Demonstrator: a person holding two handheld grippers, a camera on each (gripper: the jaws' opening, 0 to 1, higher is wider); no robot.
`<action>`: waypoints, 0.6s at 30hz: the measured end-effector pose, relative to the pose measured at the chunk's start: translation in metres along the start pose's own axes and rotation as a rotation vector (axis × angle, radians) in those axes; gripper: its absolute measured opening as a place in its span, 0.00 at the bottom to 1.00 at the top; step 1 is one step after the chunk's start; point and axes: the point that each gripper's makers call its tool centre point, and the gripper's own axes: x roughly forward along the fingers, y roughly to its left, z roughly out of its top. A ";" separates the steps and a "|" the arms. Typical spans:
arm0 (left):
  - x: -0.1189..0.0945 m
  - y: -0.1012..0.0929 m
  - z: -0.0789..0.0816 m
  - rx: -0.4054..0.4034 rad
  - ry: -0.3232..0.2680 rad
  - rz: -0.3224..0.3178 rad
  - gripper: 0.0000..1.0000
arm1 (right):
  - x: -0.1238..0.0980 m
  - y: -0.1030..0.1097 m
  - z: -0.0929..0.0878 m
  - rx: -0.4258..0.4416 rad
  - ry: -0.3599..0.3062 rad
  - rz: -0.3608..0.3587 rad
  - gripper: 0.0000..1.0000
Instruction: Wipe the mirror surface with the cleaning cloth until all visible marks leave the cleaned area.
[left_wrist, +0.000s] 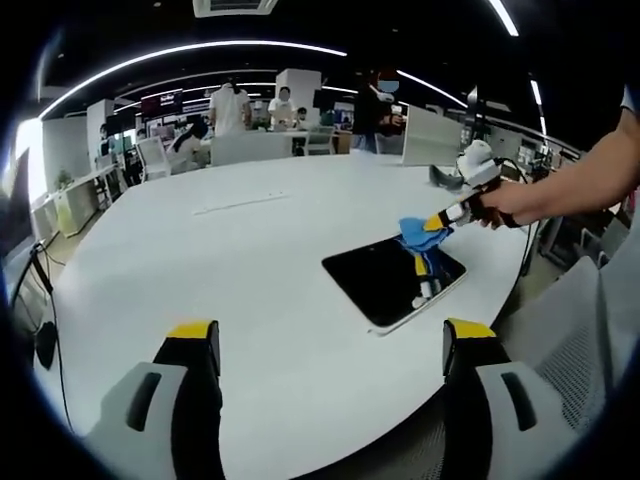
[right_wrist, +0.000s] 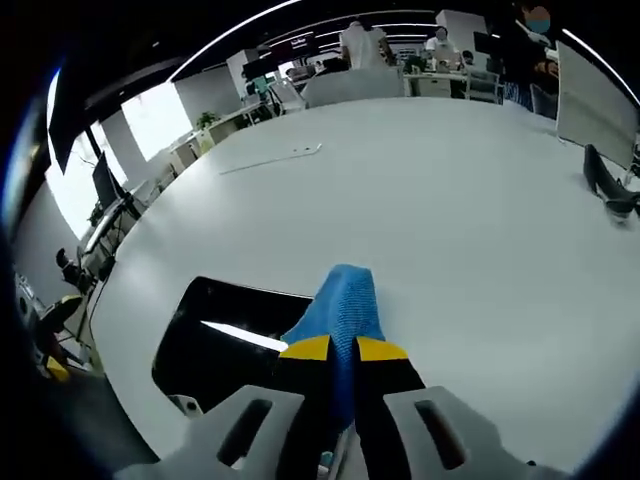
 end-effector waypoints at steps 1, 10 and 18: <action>0.000 0.000 0.000 0.002 0.000 0.000 0.91 | 0.002 0.001 -0.001 0.001 0.006 0.001 0.02; -0.001 0.000 -0.001 0.009 0.000 0.002 0.89 | 0.011 0.009 -0.008 -0.084 0.048 -0.018 0.03; 0.000 -0.002 0.002 0.023 -0.010 -0.013 0.95 | 0.013 0.014 -0.004 -0.006 0.057 -0.028 0.02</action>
